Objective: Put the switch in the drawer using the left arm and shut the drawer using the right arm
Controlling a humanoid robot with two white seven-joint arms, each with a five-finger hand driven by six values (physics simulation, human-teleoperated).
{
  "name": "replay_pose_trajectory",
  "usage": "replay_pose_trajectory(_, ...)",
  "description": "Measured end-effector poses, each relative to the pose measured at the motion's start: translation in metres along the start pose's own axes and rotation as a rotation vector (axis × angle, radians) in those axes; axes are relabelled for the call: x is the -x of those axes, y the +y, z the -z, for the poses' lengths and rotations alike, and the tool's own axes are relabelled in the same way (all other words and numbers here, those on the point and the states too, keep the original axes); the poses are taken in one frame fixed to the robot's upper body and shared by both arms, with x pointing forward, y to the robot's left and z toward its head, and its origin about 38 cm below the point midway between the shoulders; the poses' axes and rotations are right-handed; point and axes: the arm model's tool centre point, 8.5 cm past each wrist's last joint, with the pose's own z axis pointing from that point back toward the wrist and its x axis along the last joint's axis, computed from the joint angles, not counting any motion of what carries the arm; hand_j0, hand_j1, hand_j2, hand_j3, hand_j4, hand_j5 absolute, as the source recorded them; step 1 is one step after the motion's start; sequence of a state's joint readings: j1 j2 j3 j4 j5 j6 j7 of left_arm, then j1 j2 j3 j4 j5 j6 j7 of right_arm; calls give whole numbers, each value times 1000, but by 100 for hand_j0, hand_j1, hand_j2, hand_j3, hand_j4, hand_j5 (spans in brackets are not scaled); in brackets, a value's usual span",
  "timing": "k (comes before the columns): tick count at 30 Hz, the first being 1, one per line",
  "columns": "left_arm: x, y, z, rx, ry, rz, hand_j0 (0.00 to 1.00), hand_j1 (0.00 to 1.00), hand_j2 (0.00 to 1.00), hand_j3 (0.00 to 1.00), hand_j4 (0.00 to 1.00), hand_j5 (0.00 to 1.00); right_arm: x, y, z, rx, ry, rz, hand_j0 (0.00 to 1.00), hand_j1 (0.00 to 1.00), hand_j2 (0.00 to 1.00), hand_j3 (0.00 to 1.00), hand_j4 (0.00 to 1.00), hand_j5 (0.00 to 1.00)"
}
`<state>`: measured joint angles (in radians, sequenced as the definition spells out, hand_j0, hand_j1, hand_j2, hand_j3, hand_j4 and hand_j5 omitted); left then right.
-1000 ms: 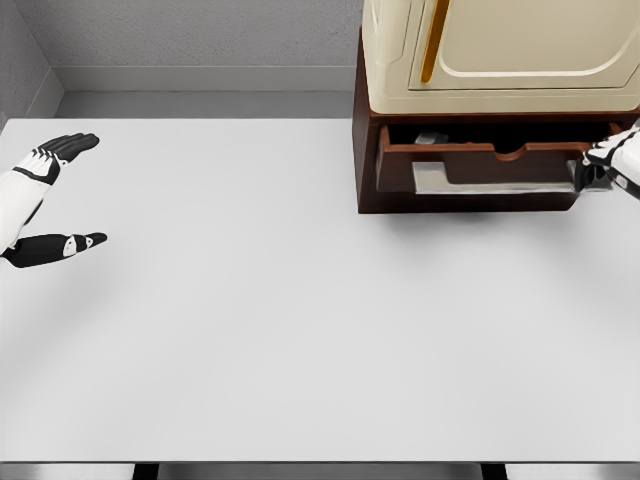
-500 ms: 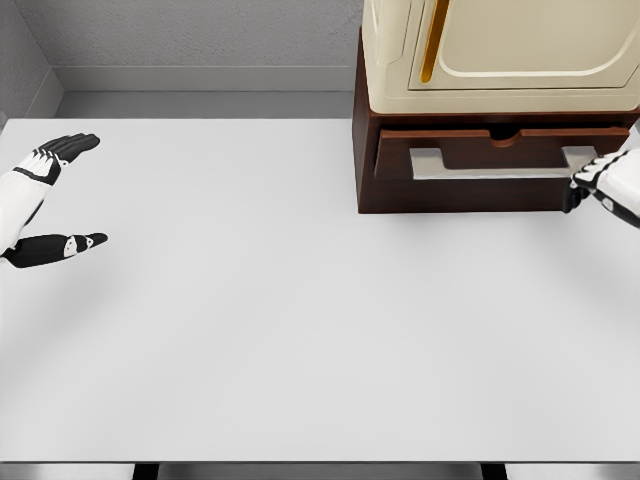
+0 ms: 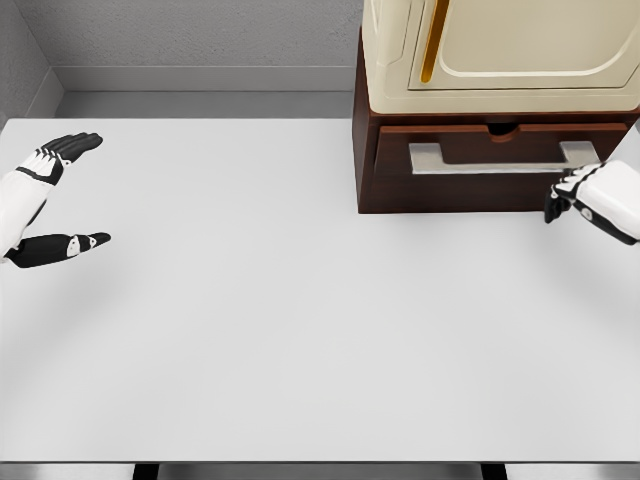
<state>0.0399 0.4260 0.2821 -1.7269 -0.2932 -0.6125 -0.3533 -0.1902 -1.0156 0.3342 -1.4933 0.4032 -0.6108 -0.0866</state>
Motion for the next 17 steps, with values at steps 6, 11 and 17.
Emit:
replay_pose_trajectory(6,-5,1,2,-1,-13,8,100,100,100,100,100,100,4,-9,13,33,-4,-9,22,22,22,22,22,22)
replay_pose_trajectory(11,-9,-1,4,11,-24,9,100,100,100,100,100,100,4,-1,13,19,0,-5,23,23,23,23,23,23)
replay_pose_trajectory(17,-15,-5,6,15,-37,1,100,100,100,100,100,100,16,-12,-3,-13,33,-43,24,24,24,24,24,24)
